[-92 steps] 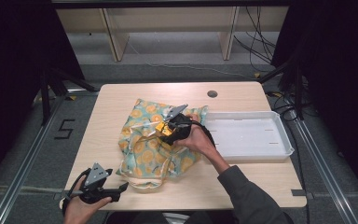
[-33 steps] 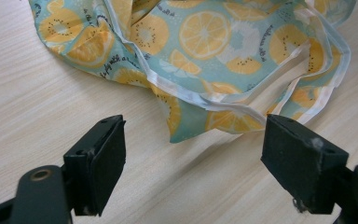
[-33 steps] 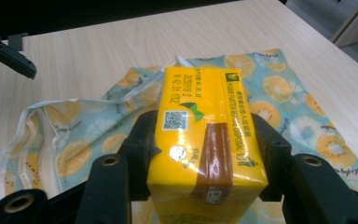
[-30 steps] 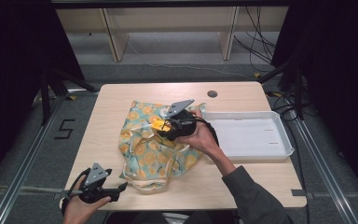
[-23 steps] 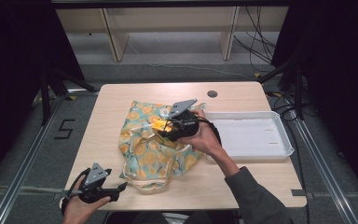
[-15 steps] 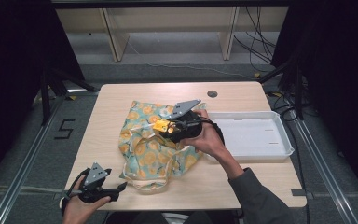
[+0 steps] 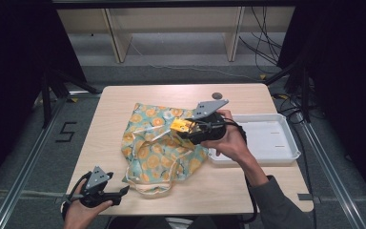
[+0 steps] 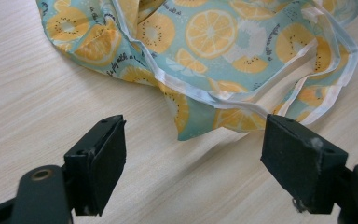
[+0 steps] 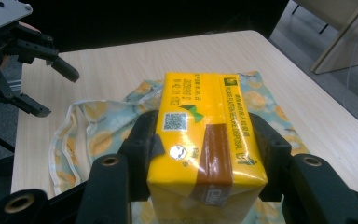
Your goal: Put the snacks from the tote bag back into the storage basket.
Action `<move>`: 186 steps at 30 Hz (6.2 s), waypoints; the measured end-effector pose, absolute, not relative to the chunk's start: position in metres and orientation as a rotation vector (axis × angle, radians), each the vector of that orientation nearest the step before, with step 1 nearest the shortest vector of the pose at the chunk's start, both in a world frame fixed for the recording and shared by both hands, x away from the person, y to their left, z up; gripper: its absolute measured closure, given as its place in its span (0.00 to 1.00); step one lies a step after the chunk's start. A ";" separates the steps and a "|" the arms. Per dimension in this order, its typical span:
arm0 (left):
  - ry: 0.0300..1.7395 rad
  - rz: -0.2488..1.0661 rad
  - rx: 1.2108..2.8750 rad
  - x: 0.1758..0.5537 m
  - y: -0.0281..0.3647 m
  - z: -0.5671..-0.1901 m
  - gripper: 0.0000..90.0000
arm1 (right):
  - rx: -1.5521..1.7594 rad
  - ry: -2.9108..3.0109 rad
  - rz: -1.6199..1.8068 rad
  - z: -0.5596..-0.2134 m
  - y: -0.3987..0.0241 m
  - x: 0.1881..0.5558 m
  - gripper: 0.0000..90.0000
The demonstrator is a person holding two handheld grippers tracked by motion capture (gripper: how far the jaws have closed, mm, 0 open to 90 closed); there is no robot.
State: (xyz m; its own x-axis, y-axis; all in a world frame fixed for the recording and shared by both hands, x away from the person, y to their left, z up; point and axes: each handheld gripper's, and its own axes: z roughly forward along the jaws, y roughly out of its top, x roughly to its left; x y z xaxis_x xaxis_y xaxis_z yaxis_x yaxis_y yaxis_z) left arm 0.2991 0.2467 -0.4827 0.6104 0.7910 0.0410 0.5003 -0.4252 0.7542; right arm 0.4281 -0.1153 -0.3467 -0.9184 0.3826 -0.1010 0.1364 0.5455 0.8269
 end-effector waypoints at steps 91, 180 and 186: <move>1.022 0.505 2.119 0.301 0.247 -0.484 0.24 | 0.752 2.508 1.227 -0.427 -0.224 0.472 0.58; 1.014 0.488 2.129 0.307 0.242 -0.486 0.24 | 0.878 2.461 1.151 -0.433 -0.251 0.399 1.00; 1.041 0.487 2.104 0.305 0.239 -0.487 0.24 | 0.883 2.450 1.145 -0.435 -0.254 0.402 1.00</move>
